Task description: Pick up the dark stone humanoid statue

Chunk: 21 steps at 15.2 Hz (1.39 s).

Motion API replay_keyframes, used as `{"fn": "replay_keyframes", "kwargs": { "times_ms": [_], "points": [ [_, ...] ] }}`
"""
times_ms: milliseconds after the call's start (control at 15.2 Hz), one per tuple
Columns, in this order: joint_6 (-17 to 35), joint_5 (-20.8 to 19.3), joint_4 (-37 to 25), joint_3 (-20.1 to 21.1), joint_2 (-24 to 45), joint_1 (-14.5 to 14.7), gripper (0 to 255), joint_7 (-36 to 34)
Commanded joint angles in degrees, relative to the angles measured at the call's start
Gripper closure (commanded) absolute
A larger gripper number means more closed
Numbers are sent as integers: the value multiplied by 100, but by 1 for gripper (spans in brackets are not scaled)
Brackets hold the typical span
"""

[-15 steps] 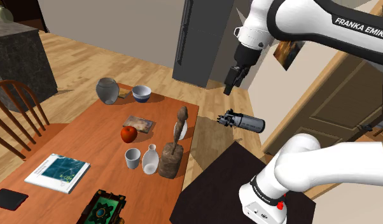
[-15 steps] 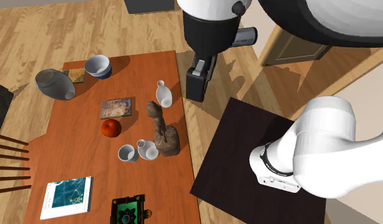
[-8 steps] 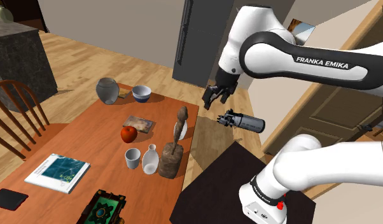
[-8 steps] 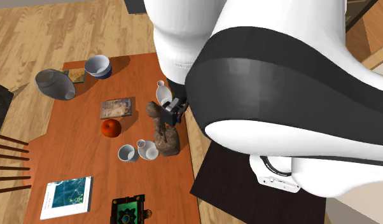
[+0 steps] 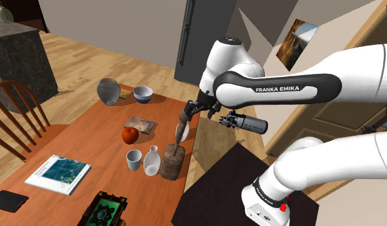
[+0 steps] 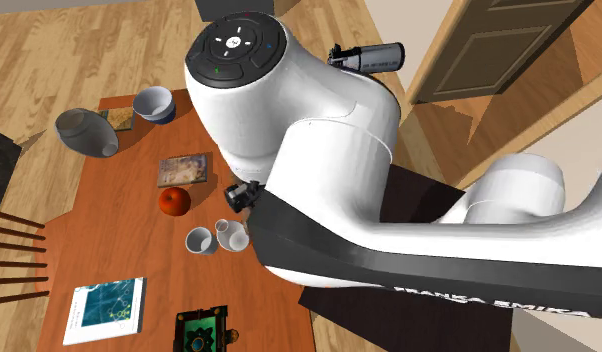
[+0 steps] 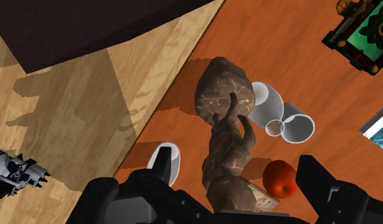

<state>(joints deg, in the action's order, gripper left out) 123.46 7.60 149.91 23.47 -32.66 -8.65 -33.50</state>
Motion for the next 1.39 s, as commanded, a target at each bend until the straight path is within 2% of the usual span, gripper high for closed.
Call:
{"fn": "replay_keyframes", "kwargs": {
  "times_ms": [0, 264, 396, 528, 990, 1188, 1254, 1320],
  "points": [
    [536, -91, -6, 309, 456, -243, 0, -601],
    [1446, -565, -86, 962, 1367, -838, 0, -1927],
    [1838, -1037, -196, 1310, 1887, -1226, 0, -2737],
    [2141, -1713, -352, 1629, 2441, -1631, 0, -3663],
    [2631, -2663, -278, 1737, 3082, -1842, 0, -4427],
    [2665, -2761, -277, 1732, 3141, -1849, 0, -4504],
    [2668, -2767, -277, 1730, 3144, -1851, 255, -4506],
    [2667, -2760, -275, 1729, 3140, -1851, 255, -4499]
  ]
}}
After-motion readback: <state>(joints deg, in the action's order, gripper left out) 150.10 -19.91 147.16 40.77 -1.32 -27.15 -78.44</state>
